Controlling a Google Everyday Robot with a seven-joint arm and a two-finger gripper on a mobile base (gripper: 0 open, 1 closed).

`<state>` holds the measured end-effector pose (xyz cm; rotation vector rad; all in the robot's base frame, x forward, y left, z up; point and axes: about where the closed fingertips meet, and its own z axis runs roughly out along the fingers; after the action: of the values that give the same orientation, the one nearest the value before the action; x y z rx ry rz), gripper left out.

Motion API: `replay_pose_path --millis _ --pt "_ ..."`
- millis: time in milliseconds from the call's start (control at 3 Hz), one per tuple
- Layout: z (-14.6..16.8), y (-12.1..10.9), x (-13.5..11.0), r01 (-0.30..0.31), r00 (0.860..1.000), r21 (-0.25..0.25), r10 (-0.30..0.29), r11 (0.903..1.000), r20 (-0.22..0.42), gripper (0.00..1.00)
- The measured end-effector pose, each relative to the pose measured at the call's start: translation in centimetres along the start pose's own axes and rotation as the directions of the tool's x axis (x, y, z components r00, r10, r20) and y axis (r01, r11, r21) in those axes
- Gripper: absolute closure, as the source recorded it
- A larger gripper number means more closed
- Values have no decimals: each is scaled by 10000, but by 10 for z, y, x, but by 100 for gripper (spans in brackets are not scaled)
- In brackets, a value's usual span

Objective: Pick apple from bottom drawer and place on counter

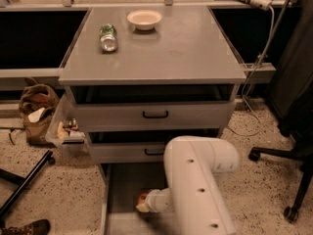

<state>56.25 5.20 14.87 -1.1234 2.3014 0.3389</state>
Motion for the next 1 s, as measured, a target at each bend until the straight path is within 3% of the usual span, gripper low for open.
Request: replay_pose_path --millis 333,667,1000 --pt "-51 3 -22 305 9939 320 -337 9990 1049 100" --pt "-102 9 -44 804 9809 956 -958 9922 1695 100" --pt "-153 22 -72 1443 9651 1734 -1773 9742 1929 100"
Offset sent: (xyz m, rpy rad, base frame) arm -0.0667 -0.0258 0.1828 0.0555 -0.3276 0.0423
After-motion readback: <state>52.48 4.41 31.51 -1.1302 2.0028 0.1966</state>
